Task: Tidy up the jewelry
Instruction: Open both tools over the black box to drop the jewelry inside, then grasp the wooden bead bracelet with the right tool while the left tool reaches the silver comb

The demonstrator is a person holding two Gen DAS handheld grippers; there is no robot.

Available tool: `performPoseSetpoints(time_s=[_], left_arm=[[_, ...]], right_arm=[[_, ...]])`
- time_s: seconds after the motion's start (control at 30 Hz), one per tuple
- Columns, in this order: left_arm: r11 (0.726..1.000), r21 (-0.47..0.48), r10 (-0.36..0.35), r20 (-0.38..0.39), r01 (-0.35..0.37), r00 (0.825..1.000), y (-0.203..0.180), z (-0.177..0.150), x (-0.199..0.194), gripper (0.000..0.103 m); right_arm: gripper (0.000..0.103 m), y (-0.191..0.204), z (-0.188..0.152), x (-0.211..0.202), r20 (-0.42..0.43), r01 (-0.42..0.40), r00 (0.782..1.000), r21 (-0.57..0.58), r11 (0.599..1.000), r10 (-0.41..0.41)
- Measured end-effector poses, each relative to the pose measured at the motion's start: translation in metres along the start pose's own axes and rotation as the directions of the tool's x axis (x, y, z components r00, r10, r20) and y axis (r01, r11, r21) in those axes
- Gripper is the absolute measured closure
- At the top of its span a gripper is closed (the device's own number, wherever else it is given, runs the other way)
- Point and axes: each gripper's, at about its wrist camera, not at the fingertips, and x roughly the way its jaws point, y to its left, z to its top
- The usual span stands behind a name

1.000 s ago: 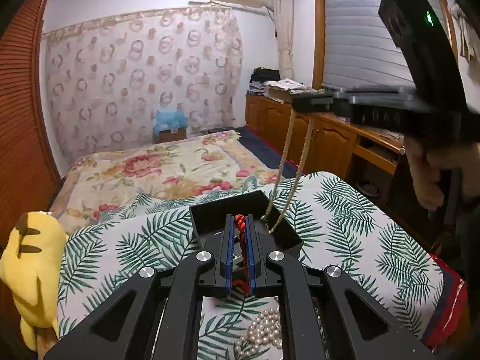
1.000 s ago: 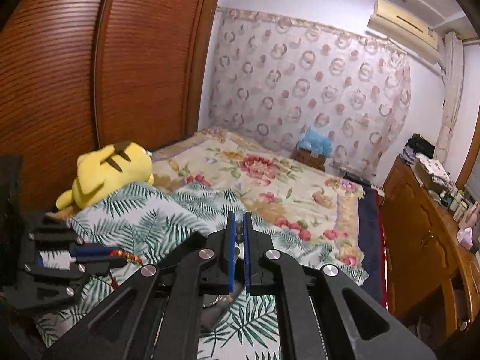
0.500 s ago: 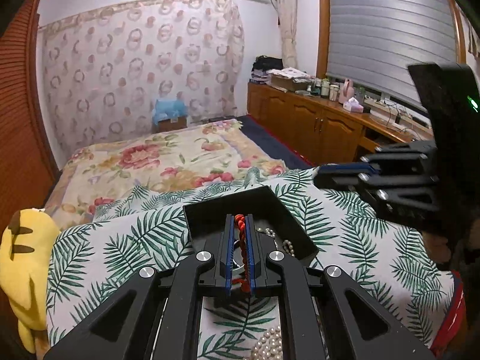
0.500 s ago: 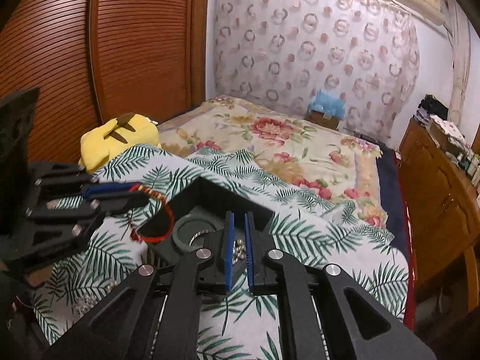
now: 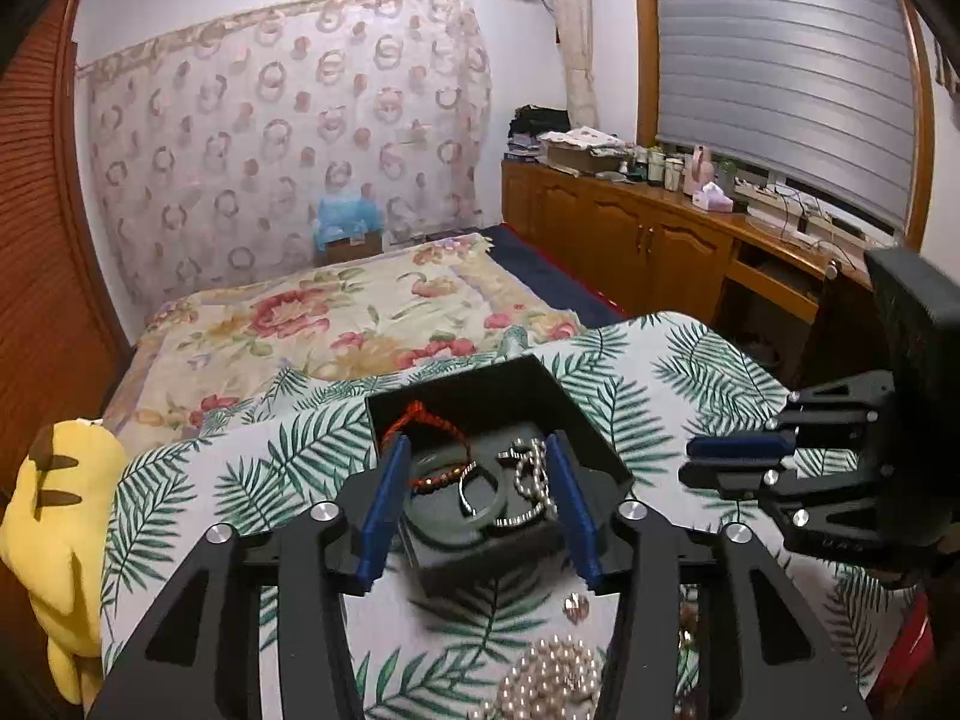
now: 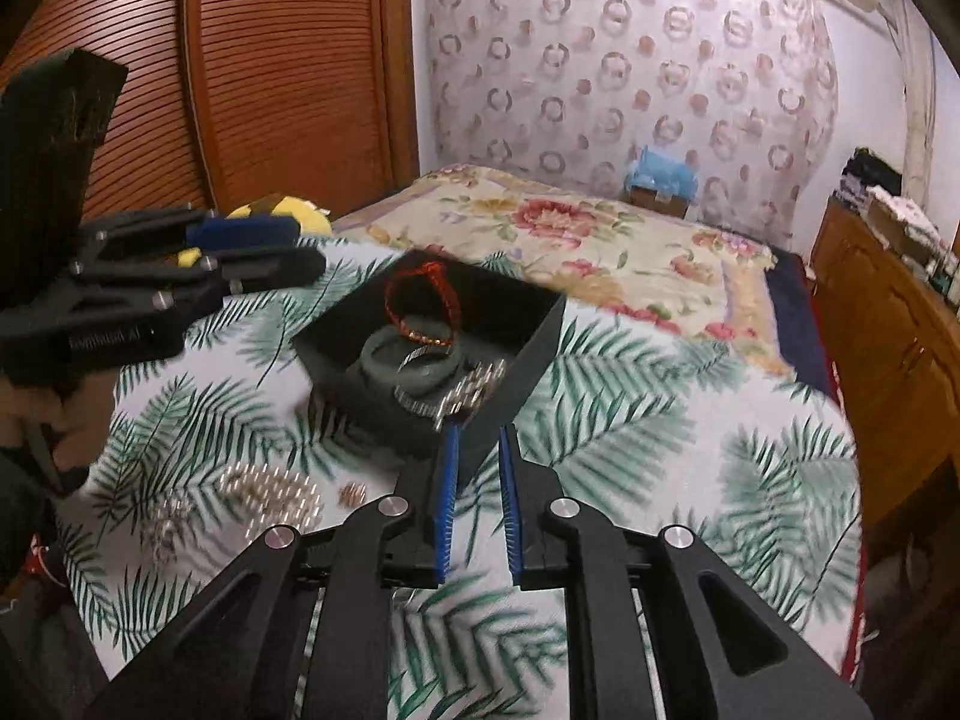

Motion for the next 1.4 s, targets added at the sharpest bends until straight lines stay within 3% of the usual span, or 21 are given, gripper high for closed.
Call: performPoseSetpoints(time_s=[0.33,0.9,1.1,1.4], left_arm=[[1.0,-0.018,-0.01,-0.038,0.009,0.999,0.001,-0.034,-0.019,0.054],[0.998,-0.058,-0.016,-0.118,0.009,0.993,0.008,-0.094,-0.044,0.053],[0.998,-0.07,-0.018,-0.147,0.008,0.989,0.009,-0.109,-0.049,0.053],[0.996,-0.082,-0.04,-0.196,0.024,0.98,0.005,-0.13,-0.051,0.053]], right_arm=[[0.087,0.031,-0.04,0.005,-0.058,-0.078,0.995,-0.006,0.997,0.077],[0.087,0.032,-0.062,0.019,-0.132,-0.073,0.988,0.052,0.996,0.079],[0.088,0.036,-0.062,0.018,-0.119,-0.056,0.991,0.039,0.998,0.06],[0.088,0.04,-0.047,-0.02,0.009,-0.042,0.999,0.026,0.999,0.042]])
